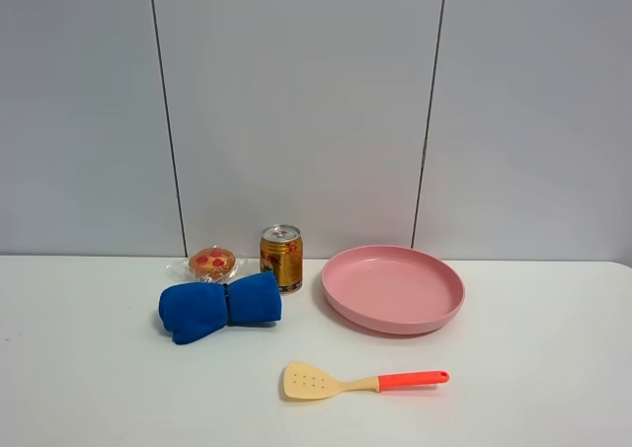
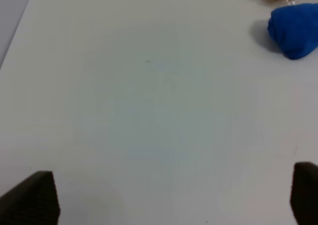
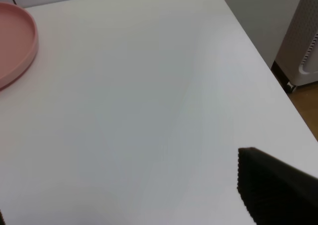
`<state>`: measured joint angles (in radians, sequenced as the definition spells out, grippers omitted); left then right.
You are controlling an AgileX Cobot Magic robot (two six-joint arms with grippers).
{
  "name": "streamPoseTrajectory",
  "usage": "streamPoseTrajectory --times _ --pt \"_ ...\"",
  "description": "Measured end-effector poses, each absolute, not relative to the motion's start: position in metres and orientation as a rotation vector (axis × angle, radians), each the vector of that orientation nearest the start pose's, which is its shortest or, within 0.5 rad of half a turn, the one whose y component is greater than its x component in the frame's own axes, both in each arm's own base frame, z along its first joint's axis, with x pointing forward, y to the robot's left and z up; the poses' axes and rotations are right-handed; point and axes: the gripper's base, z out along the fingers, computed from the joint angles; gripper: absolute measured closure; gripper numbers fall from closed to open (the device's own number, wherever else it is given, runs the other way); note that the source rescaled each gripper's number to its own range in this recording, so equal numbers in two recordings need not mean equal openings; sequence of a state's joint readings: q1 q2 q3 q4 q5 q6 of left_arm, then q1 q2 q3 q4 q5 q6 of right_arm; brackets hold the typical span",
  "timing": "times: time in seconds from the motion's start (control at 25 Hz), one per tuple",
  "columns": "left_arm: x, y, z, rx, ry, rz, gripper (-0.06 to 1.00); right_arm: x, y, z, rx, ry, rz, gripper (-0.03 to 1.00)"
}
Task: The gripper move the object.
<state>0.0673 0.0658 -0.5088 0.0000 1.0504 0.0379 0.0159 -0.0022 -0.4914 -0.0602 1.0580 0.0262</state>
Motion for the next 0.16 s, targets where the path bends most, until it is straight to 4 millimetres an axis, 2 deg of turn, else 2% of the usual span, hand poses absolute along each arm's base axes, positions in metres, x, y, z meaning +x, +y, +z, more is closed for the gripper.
streamPoseTrajectory --times 0.16 --pt "0.0049 0.0003 0.2806 -0.031 2.091 0.064 -0.06 -0.0041 -0.0048 0.2752 0.013 2.047 -0.046 0.10"
